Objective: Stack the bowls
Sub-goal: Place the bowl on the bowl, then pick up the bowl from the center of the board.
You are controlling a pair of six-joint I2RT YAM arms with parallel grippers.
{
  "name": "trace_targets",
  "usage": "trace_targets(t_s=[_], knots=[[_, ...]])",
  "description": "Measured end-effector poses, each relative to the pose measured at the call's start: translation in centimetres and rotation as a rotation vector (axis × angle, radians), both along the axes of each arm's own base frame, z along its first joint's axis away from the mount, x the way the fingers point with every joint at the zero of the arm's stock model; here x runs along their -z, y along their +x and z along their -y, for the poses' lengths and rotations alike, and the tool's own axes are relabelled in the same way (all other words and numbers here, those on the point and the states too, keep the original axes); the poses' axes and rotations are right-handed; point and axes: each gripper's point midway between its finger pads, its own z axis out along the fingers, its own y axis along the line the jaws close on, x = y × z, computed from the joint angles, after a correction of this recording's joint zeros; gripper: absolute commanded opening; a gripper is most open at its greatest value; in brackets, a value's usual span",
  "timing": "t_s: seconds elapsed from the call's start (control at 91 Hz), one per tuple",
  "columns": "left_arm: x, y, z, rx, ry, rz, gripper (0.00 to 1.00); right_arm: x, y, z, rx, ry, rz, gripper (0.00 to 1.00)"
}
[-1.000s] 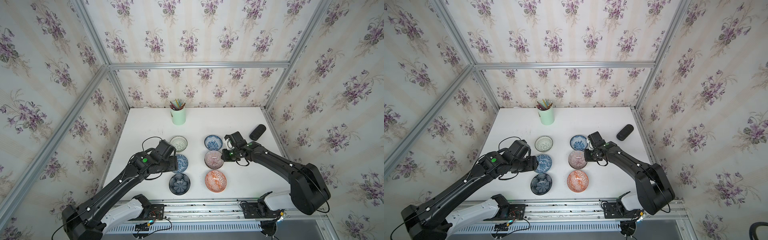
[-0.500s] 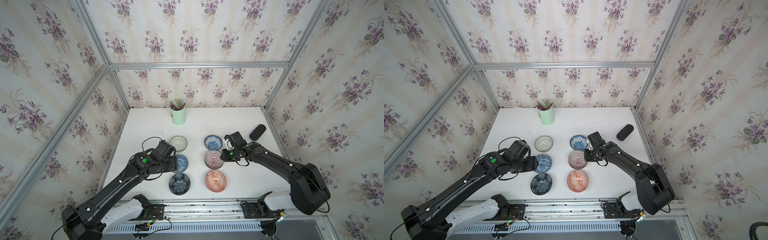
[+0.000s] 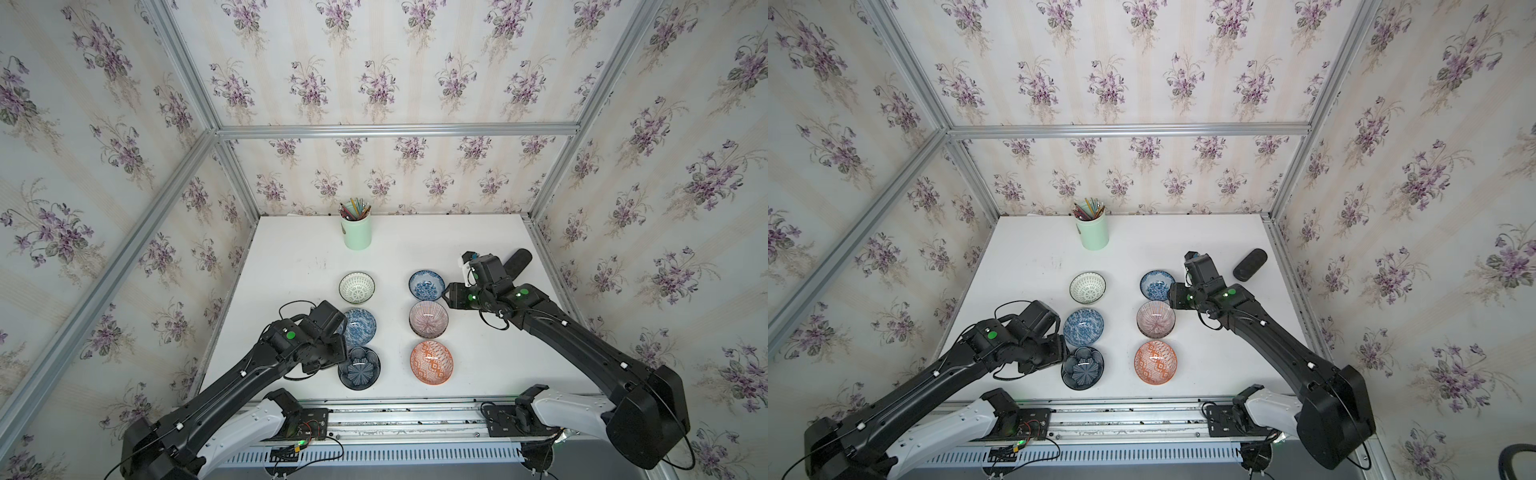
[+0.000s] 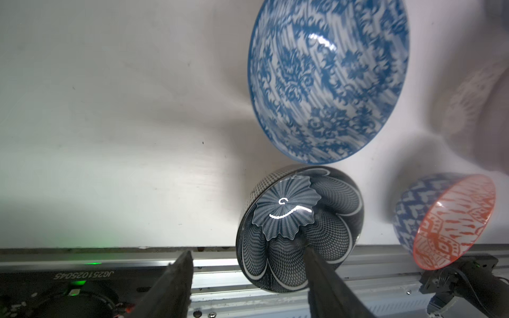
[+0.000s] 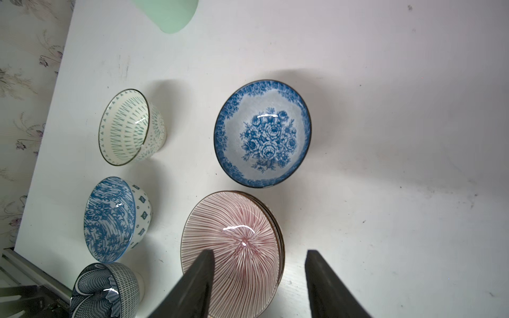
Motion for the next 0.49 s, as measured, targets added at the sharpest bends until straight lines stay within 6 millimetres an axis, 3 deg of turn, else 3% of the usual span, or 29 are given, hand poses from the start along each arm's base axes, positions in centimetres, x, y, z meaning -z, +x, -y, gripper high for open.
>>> trace_targets(t_s=[0.253, 0.495], knots=[[2.6, -2.0, 0.4, -0.016, -0.067, -0.078, 0.40, -0.1, 0.0, 0.1, 0.003, 0.000, -0.002, 0.57], [4.0, -2.0, 1.1, -0.019, -0.075, -0.116, 0.27, 0.1, -0.1, 0.0, 0.001, 0.000, -0.010, 0.57]])
